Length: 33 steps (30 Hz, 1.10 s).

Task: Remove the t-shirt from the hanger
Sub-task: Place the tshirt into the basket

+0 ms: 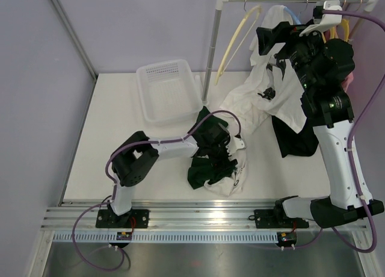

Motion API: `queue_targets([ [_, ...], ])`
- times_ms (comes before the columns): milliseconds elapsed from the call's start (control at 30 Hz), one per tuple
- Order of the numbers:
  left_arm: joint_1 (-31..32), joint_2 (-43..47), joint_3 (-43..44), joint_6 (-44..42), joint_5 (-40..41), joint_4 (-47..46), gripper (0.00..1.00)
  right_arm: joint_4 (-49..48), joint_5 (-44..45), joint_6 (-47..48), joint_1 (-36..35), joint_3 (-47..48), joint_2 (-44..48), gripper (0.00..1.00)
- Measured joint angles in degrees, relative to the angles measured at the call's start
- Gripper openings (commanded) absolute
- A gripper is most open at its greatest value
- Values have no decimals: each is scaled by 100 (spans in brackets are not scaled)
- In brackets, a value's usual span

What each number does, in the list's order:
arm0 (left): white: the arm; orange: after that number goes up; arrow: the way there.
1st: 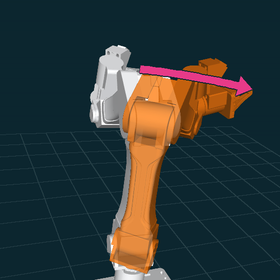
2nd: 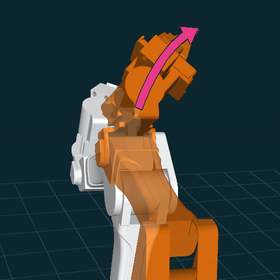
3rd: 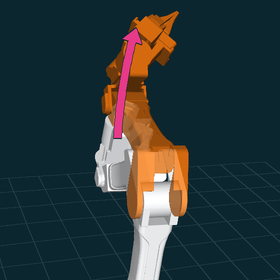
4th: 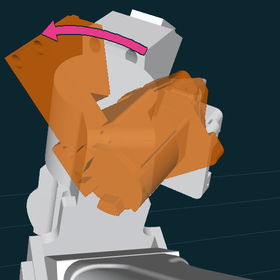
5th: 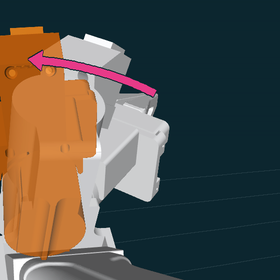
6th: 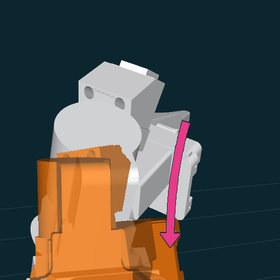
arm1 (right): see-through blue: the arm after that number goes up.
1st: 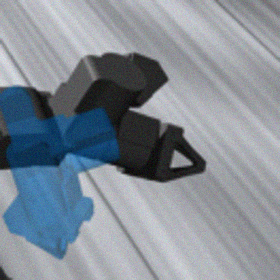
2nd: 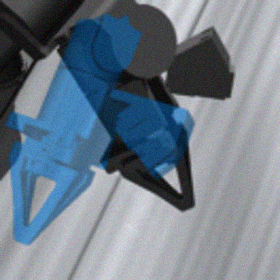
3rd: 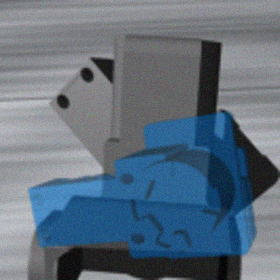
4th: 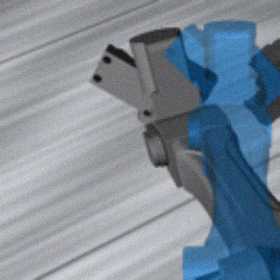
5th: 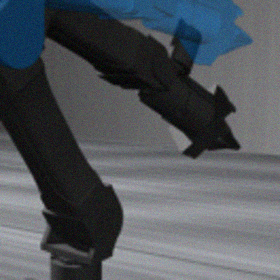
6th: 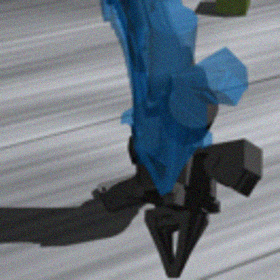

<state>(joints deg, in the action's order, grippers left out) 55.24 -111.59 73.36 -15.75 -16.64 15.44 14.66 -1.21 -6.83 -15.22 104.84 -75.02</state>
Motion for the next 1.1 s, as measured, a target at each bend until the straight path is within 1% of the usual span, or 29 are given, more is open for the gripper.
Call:
queue_targets([
  [33,31,-98,63,20,72,63,95,-2,-4,4,2,-22,13,99],
  [67,61,-168,127,31,133,107,90,-9,-2,11,2,-39,22,99],
  [100,111,-229,214,31,227,179,83,-15,-2,17,2,-63,33,100],
  [133,175,-273,304,22,339,262,73,-22,-2,20,2,-83,42,99],
  [167,245,-308,367,7,446,321,48,-24,-2,22,0,-101,52,99],
  [200,352,-348,431,4,564,391,36,-26,-2,31,2,-114,59,100],
  [233,461,-367,479,-26,682,433,21,-31,0,37,2,-127,68,100],
  [267,570,-374,507,-68,824,455,0,-28,0,42,2,-144,81,99],
  [367,761,-365,533,-190,1084,437,0,-33,0,57,0,-188,116,99],
  [500,767,-251,424,-201,1134,385,0,-42,0,59,2,-223,170,99],
  [600,745,116,66,-162,1224,387,0,-66,0,61,0,-254,219,100],
  [700,697,684,-155,-59,1364,621,0,-109,4,61,2,-278,273,99],
  [767,579,1001,-155,13,1445,702,0,-140,4,61,0,-293,310,99],
  [900,107,1794,-153,188,1545,793,0,-184,7,61,0,-295,356,99],
  [1033,-470,2754,-153,313,1554,920,0,-197,4,59,0,-295,354,100],
  [1100,-625,3235,-153,363,1587,933,0,-197,4,59,0,-295,348,99],
])
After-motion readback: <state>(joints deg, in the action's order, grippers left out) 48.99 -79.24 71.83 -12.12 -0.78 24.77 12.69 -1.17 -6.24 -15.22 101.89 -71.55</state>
